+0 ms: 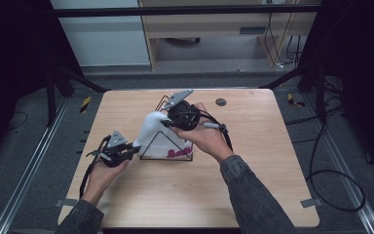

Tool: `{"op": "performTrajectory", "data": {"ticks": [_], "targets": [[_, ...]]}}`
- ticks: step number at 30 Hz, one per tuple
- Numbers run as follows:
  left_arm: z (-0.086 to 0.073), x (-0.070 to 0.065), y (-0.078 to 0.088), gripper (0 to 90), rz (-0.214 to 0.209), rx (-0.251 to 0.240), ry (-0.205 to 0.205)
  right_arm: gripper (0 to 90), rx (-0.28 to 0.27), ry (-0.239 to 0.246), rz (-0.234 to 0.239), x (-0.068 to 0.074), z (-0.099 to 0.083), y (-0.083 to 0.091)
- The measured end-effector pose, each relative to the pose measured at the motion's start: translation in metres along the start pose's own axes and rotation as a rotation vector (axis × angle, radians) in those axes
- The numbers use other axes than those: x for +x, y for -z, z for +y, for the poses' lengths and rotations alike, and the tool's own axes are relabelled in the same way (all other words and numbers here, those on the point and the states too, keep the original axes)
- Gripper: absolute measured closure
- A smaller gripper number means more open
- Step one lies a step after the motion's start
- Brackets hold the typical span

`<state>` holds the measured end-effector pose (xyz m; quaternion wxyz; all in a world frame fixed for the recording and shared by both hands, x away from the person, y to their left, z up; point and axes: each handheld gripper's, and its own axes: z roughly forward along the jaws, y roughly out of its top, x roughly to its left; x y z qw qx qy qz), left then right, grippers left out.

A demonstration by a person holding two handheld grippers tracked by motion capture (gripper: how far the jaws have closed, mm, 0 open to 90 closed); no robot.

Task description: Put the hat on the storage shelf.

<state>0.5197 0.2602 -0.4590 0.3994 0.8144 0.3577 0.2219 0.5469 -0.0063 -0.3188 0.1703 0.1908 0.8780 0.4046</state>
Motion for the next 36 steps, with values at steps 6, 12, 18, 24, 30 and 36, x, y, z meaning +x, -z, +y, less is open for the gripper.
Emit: {"op": "performTrajectory", "data": {"ticks": [6, 12, 18, 24, 30, 36], "targets": [[0.002, 0.0, 0.002, 73.2, 0.009, 0.01, 0.003, 80.4, 0.016, -0.009, -0.014, -0.001, -0.002, 0.0], [0.005, 0.001, 0.015, 60.3, 0.044, -0.006, 0.017, 66.5, 0.005, -0.036, -0.001, -0.001, -0.003, 0.005], [0.004, 0.006, 0.029, 37.1, 0.06, 0.019, 0.056, 54.3, -0.029, -0.073, -0.001, -0.001, 0.0, 0.016], [-0.004, 0.007, 0.036, 15.2, 0.057, 0.074, 0.068, 38.5, -0.033, -0.087, -0.043, 0.003, 0.004, 0.024], [-0.009, 0.009, 0.044, 8.4, 0.051, 0.072, 0.096, 16.6, -0.034, -0.108, -0.095, 0.006, 0.006, 0.036], [-0.018, 0.007, 0.045, 6.9, 0.039, 0.097, 0.082, 8.3, -0.058, -0.111, -0.16, 0.007, 0.005, 0.052]]}}
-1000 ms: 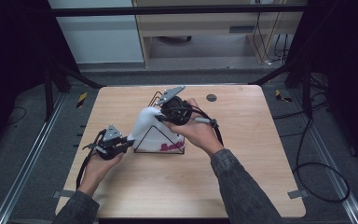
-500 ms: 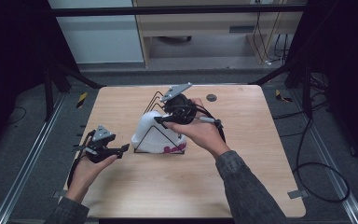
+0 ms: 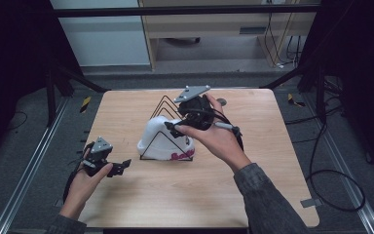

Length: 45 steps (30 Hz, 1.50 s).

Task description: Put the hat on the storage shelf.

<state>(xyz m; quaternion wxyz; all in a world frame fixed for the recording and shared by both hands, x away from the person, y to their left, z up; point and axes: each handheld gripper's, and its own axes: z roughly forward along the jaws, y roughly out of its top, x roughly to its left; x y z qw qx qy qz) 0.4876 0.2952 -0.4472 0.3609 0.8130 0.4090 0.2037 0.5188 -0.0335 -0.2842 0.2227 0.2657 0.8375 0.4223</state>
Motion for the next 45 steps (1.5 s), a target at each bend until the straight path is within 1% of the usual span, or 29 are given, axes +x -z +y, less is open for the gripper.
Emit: {"op": "performTrajectory", "data": {"ticks": [3, 6, 8, 11, 13, 16, 20, 22, 26, 29, 31, 32, 33, 36, 37, 38, 39, 41, 44, 45], "targets": [[-0.007, 0.001, -0.001, 6.4, -0.005, 0.008, 0.005, 7.1, -0.012, -0.014, -0.014, -0.003, -0.002, 0.008], [-0.012, 0.001, -0.003, 5.5, -0.008, 0.016, 0.002, 6.7, -0.022, -0.025, -0.025, -0.007, -0.006, 0.017], [-0.017, 0.003, -0.007, 5.1, -0.014, 0.038, 0.0, 6.6, -0.024, -0.028, -0.034, -0.01, -0.01, 0.021], [-0.021, 0.004, -0.009, 5.2, -0.007, 0.051, 0.003, 7.0, -0.023, -0.031, -0.048, -0.014, -0.017, 0.028], [-0.024, 0.005, -0.01, 5.2, -0.007, 0.053, 0.004, 8.1, -0.035, -0.032, -0.062, -0.016, -0.025, 0.035], [-0.026, 0.006, -0.012, 3.3, -0.006, 0.053, 0.009, 9.3, -0.043, -0.052, -0.085, -0.021, -0.039, 0.043], [-0.028, 0.004, -0.014, 3.3, -0.002, 0.041, 0.0, 9.4, -0.032, -0.066, -0.115, -0.027, -0.057, 0.054], [-0.028, 0.004, -0.015, 3.3, -0.008, 0.035, 0.0, 9.3, -0.028, -0.073, -0.119, -0.029, -0.063, 0.057], [-0.03, 0.003, -0.019, 3.3, -0.017, 0.043, -0.005, 9.9, -0.019, -0.106, -0.135, -0.037, -0.08, 0.064], [-0.032, 0.003, -0.022, 3.3, -0.014, 0.051, -0.005, 10.6, -0.018, -0.123, -0.141, -0.041, -0.093, 0.067], [-0.033, 0.003, -0.024, 3.2, -0.012, 0.064, -0.011, 10.9, -0.018, -0.124, -0.147, -0.043, -0.103, 0.068], [-0.033, 0.002, -0.025, 3.3, -0.009, 0.065, -0.014, 11.1, -0.011, -0.134, -0.151, -0.045, -0.115, 0.068], [-0.033, 0.002, -0.025, 3.3, -0.007, 0.069, -0.017, 11.1, -0.011, -0.134, -0.151, -0.045, -0.115, 0.068], [-0.034, 0.001, -0.026, 3.2, -0.015, 0.067, -0.019, 12.8, -0.008, -0.165, -0.147, -0.047, -0.133, 0.068], [-0.034, 0.001, -0.026, 3.2, -0.016, 0.07, -0.02, 13.0, -0.014, -0.185, -0.141, -0.046, -0.146, 0.068], [-0.034, 0.001, -0.027, 3.2, -0.013, 0.075, -0.026, 13.0, -0.014, -0.185, -0.141, -0.046, -0.146, 0.068], [-0.034, 0.001, -0.028, 3.2, -0.014, 0.079, -0.025, 12.9, -0.011, -0.192, -0.136, -0.046, -0.152, 0.068], [-0.035, 0.0, -0.029, 3.2, -0.012, 0.084, -0.028, 12.9, 0.002, -0.206, -0.137, -0.045, -0.164, 0.066], [-0.036, 0.001, -0.03, 3.3, -0.013, 0.078, -0.023, 12.5, 0.021, -0.233, -0.136, -0.044, -0.178, 0.062], [-0.037, 0.001, -0.03, 3.3, -0.011, 0.08, -0.02, 12.5, 0.029, -0.234, -0.14, -0.044, -0.183, 0.061]]}}
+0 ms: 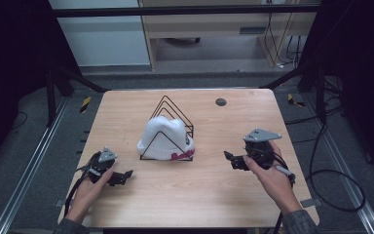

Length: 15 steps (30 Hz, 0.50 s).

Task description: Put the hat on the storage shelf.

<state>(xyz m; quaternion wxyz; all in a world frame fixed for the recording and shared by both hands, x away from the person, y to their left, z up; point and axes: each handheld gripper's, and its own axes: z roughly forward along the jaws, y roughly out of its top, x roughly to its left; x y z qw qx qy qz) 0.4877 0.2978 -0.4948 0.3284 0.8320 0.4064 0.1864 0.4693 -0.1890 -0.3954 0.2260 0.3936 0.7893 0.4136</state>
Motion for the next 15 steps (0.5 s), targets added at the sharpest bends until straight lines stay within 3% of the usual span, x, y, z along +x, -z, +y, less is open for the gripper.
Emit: {"op": "performTrajectory", "data": {"ticks": [15], "targets": [[-0.006, 0.0, -0.007, 3.3, -0.001, 0.011, 0.006, 12.4, 0.076, -0.055, 0.01, 0.001, -0.055, -0.034]]}}
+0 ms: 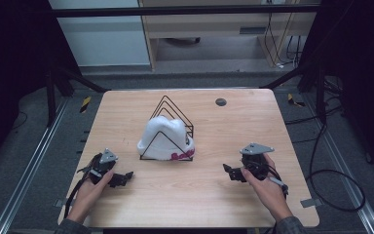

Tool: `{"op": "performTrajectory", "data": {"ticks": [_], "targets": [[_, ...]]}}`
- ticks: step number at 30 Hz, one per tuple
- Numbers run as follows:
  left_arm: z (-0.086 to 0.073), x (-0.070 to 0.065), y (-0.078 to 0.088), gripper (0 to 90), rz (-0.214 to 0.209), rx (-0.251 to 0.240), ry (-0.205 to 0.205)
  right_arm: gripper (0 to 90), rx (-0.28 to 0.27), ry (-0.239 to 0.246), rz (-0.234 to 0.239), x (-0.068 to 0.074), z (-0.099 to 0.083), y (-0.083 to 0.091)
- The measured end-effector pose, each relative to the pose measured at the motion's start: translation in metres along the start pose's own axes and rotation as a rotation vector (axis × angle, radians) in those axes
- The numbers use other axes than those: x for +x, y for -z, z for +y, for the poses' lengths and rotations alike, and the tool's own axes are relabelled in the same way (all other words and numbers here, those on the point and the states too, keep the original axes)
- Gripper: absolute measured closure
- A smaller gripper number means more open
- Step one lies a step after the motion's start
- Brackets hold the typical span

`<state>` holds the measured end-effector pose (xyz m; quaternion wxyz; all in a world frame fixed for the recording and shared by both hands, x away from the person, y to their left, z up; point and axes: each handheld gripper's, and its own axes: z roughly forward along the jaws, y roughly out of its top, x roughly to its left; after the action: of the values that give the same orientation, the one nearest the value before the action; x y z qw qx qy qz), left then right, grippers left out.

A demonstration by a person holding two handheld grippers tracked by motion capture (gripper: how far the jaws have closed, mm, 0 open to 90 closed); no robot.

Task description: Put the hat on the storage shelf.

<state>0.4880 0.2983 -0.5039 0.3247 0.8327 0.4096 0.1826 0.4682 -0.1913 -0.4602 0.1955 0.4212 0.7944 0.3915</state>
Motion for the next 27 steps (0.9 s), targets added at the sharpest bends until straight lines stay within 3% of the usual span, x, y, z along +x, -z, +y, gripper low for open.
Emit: {"op": "performTrajectory", "data": {"ticks": [14, 22, 27], "targets": [[-0.003, 0.003, -0.003, 0.2, -0.012, -0.03, 0.008, 12.1, 0.054, -0.018, -0.002, 0.001, -0.028, -0.025], [-0.003, 0.003, -0.003, 0.0, -0.018, -0.028, 0.005, 12.2, 0.017, -0.054, -0.076, -0.004, -0.027, -0.037], [-0.003, 0.003, -0.003, 0.0, -0.019, -0.028, 0.005, 12.3, 0.026, -0.073, -0.102, -0.007, -0.028, -0.044]]}}
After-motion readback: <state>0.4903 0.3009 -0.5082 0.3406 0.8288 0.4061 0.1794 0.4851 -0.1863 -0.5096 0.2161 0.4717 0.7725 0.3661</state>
